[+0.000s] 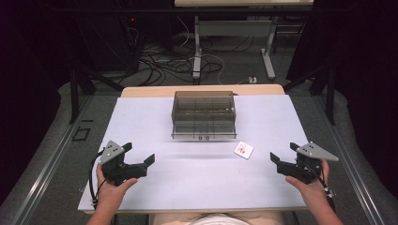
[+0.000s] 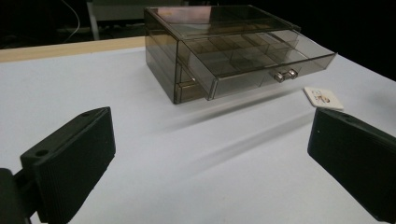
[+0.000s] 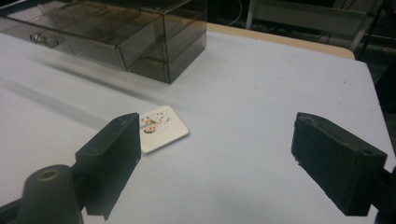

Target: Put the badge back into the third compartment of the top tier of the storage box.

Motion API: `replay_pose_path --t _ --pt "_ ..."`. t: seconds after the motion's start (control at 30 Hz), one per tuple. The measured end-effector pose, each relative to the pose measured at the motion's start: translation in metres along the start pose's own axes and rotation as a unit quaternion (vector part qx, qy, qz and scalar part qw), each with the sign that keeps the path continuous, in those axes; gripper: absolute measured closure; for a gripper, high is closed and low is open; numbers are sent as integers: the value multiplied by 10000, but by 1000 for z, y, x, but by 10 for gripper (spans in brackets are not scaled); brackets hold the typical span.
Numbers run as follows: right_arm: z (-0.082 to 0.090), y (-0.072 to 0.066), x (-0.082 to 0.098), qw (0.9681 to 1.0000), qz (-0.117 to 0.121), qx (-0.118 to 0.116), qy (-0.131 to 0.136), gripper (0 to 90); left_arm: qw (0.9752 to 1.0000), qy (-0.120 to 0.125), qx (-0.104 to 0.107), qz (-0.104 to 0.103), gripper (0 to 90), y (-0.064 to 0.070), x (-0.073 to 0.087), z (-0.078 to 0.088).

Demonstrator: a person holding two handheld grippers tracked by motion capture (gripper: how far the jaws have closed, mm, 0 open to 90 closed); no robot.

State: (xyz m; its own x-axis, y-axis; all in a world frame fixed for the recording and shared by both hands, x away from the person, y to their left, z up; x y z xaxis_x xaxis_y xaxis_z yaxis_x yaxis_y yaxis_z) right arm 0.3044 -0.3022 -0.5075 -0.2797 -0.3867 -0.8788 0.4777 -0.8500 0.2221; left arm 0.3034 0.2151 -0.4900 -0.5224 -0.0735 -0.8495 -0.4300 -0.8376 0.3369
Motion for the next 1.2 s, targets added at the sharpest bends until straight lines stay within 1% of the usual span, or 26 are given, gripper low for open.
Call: replay_pose_path --t 0.03,0.07,0.1,0.13,0.17,0.3,0.33,0.37,0.4,0.43,0.5,0.53,0.57,0.6,0.67,0.7,0.77,0.8,0.87,0.97,1.0,1.03,1.1,1.13,1.17,1.2 --pt "-1 0 0 10000 51 -31 -43 157 10000 1 -1 -25 12 0 0 0" --pt "0 1 0 9996 170 -65 -236 158 10000 1 -1 -25 12 0 0 0" --pt "-3 1 0 9997 189 -27 -170 157 10000 -19 15 -23 12 0 0 0" --pt "-4 1 0 9995 205 -31 -219 157 10000 -34 13 -48 15 1 1 0" --pt "-5 1 0 9996 206 -55 -208 157 9999 -60 1 -92 17 0 0 -1" --pt "-6 1 -4 9986 394 -183 -296 160 10000 -17 72 -41 33 2 -1 -2" --pt "-6 0 -4 9984 387 -248 -319 161 10000 -21 65 -36 40 2 -1 -3" --pt "-6 0 -5 9982 425 -262 -319 161 10000 -28 74 23 40 3 -1 -3" --pt "-6 0 -6 9978 439 -345 -350 162 10000 -28 74 23 40 3 -1 -3" --pt "-5 -1 -7 9977 430 -385 -363 165 10000 -51 47 7 40 3 -2 -4" --pt "-6 -1 -9 9971 494 -455 -367 166 10000 -71 32 27 40 3 -2 -5" --pt "-6 -1 -10 9968 524 -463 -380 165 9999 -77 29 84 40 3 -1 -5" --pt "-7 -1 -11 9967 550 -458 -373 165 9999 -77 29 84 40 3 -1 -5" --pt "-8 -1 -12 9964 575 -486 -380 165 9999 -82 -53 67 40 2 -1 -6" --pt "-10 -1 -13 9962 585 -512 -401 165 9999 -109 -82 57 40 1 -1 -7" --pt "-13 -1 -14 9956 593 -533 -487 168 9997 -170 -167 60 40 1 -1 -10" --pt "-16 -2 -16 9944 606 -594 -630 185 9995 -247 -214 28 40 0 0 -13" --pt "-18 -2 -17 9935 672 -619 -673 188 9992 -312 -254 13 40 0 0 -15" --pt "-23 -5 -20 9921 791 -668 -710 179 9991 -341 -265 26 39 -1 0 -17" --pt "-33 -8 -25 9883 1001 -773 -856 190 9989 -370 -295 23 37 -3 0 -19" --pt "-36 -9 -27 9864 1093 -816 -919 177 9987 -374 -333 12 37 -3 0 -19" --pt "-40 -11 -29 9851 1164 -869 -924 163 9985 -391 -370 -39 36 -4 -2 -20" --pt "-47 -14 -34 9791 1373 -1055 -1063 170 9984 -379 -411 -25 23 -4 -3 -22" --pt "-50 -15 -36 9781 1424 -1075 -1074 172 9977 -386 -553 -93 6 -5 -4 -25" --pt "-53 -16 -38 9763 1460 -1135 -1128 169 9968 -416 -670 -142 6 -6 -5 -26" --pt "-56 -17 -41 9754 1478 -1192 -1119 168 9961 -432 -761 -139 6 -7 -6 -28"
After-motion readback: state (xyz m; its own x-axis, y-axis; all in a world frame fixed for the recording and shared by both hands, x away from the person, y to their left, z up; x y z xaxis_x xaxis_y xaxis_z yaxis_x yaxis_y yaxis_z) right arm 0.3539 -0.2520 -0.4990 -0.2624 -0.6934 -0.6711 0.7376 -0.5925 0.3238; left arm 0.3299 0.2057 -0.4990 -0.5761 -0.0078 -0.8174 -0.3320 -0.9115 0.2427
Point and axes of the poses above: each handheld gripper's, and its own axes: z roughly backward along the jaws, x roughly out of its underside, y roughly to its right, the point moved 2 cm from there along -z, roughly forward along the jaws, and after that the axes turned 13 degrees about z, right-handed, at the moved point
